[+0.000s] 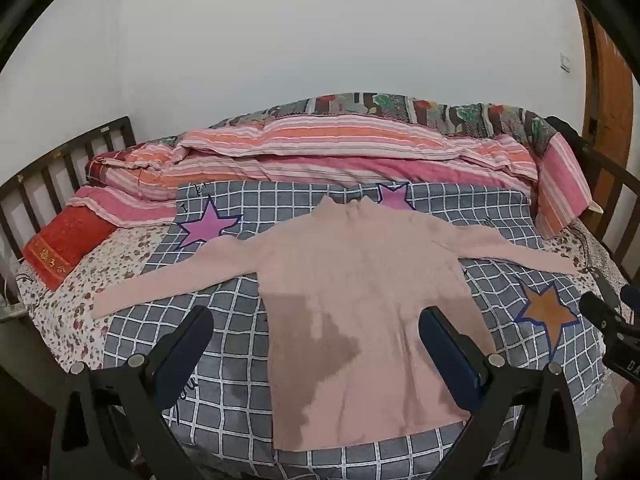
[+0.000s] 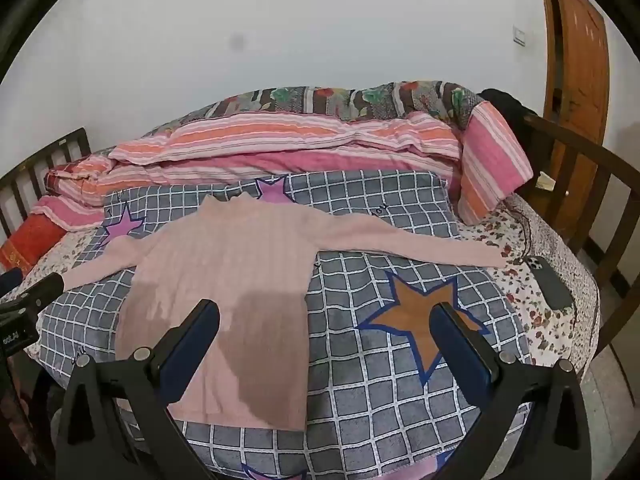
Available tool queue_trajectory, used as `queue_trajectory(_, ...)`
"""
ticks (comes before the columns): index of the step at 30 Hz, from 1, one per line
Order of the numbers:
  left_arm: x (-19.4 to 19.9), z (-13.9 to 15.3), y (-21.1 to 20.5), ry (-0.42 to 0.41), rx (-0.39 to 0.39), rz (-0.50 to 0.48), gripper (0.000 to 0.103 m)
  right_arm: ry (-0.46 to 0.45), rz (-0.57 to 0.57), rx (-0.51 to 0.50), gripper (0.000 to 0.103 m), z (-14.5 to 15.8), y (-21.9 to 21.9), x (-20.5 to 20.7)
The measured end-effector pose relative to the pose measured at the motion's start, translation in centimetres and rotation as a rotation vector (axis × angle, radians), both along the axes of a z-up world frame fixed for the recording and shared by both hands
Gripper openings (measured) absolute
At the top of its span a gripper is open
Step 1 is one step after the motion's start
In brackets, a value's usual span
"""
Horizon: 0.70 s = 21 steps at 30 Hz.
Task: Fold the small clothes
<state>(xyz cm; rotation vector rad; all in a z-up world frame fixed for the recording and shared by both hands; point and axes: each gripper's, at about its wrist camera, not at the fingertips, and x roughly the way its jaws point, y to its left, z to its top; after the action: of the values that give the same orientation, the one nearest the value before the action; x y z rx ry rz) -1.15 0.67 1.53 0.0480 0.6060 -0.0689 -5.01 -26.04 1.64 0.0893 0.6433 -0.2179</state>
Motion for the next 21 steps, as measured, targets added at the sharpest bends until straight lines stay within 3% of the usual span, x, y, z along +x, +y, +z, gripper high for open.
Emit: queue_trajectory(21, 0.9, -0.2, 2.1, 0.034, -0.049, 0.014, 0.103, 0.012, 0.006, -0.039, 0.103, 0.9, 1.9, 0.3)
